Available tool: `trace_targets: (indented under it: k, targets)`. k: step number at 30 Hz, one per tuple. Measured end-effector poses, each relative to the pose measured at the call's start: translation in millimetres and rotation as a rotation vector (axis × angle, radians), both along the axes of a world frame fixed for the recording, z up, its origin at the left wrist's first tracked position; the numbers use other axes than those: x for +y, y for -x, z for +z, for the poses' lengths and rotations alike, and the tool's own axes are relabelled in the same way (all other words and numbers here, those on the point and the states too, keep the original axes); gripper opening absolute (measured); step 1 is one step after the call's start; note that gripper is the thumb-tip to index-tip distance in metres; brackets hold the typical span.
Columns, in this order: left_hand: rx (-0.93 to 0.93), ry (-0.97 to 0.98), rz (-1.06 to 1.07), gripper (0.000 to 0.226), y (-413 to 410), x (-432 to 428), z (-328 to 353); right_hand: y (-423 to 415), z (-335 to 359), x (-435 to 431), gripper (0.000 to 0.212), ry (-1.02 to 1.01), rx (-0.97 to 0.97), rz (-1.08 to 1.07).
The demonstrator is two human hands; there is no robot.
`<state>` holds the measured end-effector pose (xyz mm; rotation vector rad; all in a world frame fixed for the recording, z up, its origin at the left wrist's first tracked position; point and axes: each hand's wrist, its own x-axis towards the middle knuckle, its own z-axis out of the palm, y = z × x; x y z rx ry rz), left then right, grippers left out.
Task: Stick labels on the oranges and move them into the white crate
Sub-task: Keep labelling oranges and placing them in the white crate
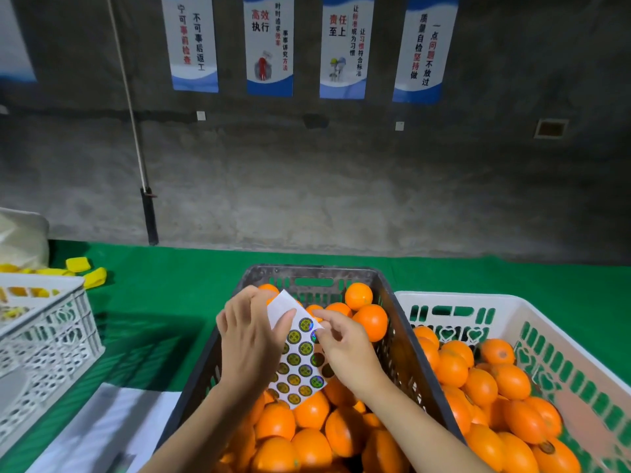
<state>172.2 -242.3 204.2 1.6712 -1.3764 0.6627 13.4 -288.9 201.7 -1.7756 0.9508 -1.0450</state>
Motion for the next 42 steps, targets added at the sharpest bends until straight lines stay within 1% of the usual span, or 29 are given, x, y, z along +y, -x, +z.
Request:
trace_targets:
  k: [2, 4, 5, 7, 9, 16, 22, 26, 32, 37, 41, 42]
  targets:
    - [-0.082, -0.004, -0.067, 0.037, 1.8, -1.0, -1.6, 0.1, 0.7, -0.5, 0.028, -0.03, -0.041, -0.024]
    - [-0.156, -0.071, -0.165, 0.027, 3.7, -2.9, -4.1, 1.1, 2.6, 0.0, 0.028, -0.043, -0.081, -0.024]
    - [-0.178, -0.111, -0.198, 0.028, 4.4, -3.6, -5.5, 2.0, 3.5, 0.8, 0.028, -0.045, -0.092, -0.025]
    - [-0.167, -0.171, -0.228, 0.03, 5.0, -4.1, -6.6, 3.4, 4.1, 1.6, 0.028, -0.046, -0.098, -0.028]
    - [-0.141, -0.186, -0.231, 0.03, 5.0, -3.5, -6.2, 3.2, 3.2, 1.6, 0.027, -0.047, -0.096, -0.029]
    - [-0.152, -0.185, -0.24, 0.039, 3.0, -2.3, -3.6, 1.6, 2.4, -0.5, 0.02, -0.071, -0.093, 0.007]
    - [-0.183, -0.122, -0.255, 0.04, 1.5, -4.3, -7.8, 1.1, 4.0, -0.3, 0.023, -0.14, -0.063, 0.028]
    - [-0.176, -0.1, -0.265, 0.033, 0.6, -5.7, -9.0, 0.3, 5.8, -0.9, 0.025, -0.187, -0.102, 0.014]
    - [-0.141, -0.119, -0.297, 0.026, 1.5, -5.2, -9.5, 0.5, 6.5, -0.9, 0.026, -0.271, -0.14, 0.039]
    - [-0.124, -0.107, -0.31, 0.021, 4.1, -4.0, -8.9, 1.2, 5.9, -0.6, 0.021, -0.219, -0.126, 0.061]
    - [-0.112, -0.125, -0.324, 0.007, 4.9, -2.7, -9.5, 1.0, 4.4, -2.3, 0.02, -0.168, -0.101, 0.057]
    - [-0.104, -0.14, -0.325, 0.008, 4.7, -2.5, -9.6, 0.7, 4.1, -2.4, 0.02, -0.169, -0.1, 0.054]
